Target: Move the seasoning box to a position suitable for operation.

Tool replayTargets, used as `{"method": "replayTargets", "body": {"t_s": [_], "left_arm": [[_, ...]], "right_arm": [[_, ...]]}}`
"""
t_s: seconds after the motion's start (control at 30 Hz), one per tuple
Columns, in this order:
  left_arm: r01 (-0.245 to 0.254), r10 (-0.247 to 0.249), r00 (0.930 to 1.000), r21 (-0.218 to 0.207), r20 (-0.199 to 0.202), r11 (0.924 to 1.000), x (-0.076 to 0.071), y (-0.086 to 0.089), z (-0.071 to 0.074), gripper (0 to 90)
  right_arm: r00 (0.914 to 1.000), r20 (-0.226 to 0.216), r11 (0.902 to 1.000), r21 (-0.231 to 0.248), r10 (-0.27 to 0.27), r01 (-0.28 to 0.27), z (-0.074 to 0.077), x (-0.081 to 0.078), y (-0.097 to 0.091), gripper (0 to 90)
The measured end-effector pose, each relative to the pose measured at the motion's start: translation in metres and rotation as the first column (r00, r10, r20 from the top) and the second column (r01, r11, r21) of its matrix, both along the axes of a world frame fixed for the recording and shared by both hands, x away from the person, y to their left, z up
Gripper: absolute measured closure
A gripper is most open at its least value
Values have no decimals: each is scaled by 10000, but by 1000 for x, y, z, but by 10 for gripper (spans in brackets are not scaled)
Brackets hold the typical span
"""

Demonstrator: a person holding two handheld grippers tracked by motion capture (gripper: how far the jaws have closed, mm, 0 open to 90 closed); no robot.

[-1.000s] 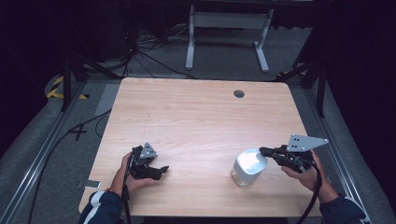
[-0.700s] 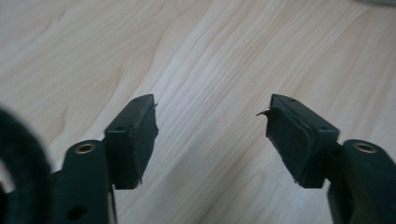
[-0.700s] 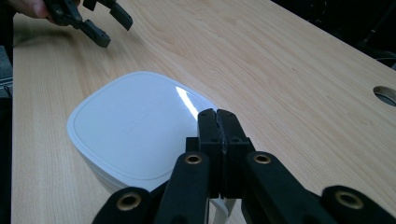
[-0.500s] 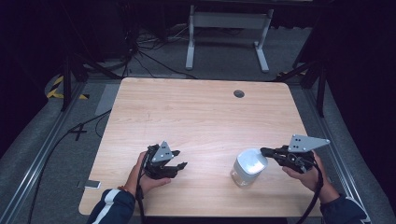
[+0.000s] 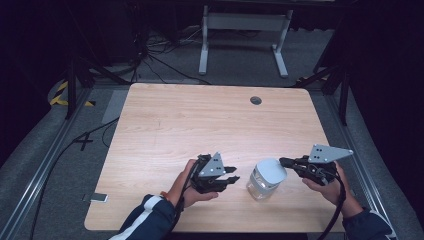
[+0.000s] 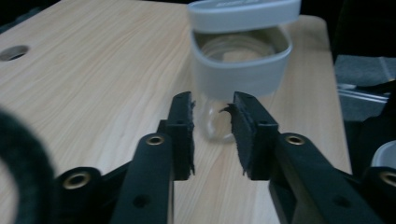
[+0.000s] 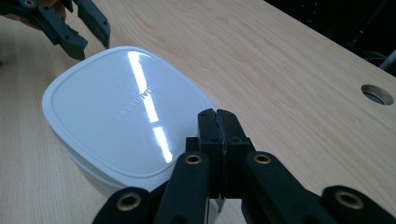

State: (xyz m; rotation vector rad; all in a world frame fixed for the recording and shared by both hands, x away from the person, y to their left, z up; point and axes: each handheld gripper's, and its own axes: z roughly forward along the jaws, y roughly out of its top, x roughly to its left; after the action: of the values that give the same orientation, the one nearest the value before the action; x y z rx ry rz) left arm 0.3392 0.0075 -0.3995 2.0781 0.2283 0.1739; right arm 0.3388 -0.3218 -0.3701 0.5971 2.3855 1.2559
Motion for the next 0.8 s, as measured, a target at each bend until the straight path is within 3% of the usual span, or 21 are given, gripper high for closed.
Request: {"method": "replayTargets", "body": {"t_s": [0.27,0.5,0.53,0.77,0.8], "left_arm": [[164,-166,9998,187,106,9997,4,-22,3,880],[52,-57,9999,455,107,9990,9,-30,5,896],[20,-35,9997,645,234,9979,10,-32,5,896],[-88,79,9998,450,207,9989,14,-36,8,889],[-130,112,9994,527,342,9985,14,-37,10,884]], "right_arm": [[10000,-29,10000,56,63,-63,0,1,0,900],[9999,-31,9999,67,108,-108,0,1,0,900],[9999,-31,9999,69,109,-109,0,1,1,900],[9999,-41,9999,86,116,-115,-1,2,0,900],[9999,-72,9999,106,114,-113,-1,2,0,900]]}}
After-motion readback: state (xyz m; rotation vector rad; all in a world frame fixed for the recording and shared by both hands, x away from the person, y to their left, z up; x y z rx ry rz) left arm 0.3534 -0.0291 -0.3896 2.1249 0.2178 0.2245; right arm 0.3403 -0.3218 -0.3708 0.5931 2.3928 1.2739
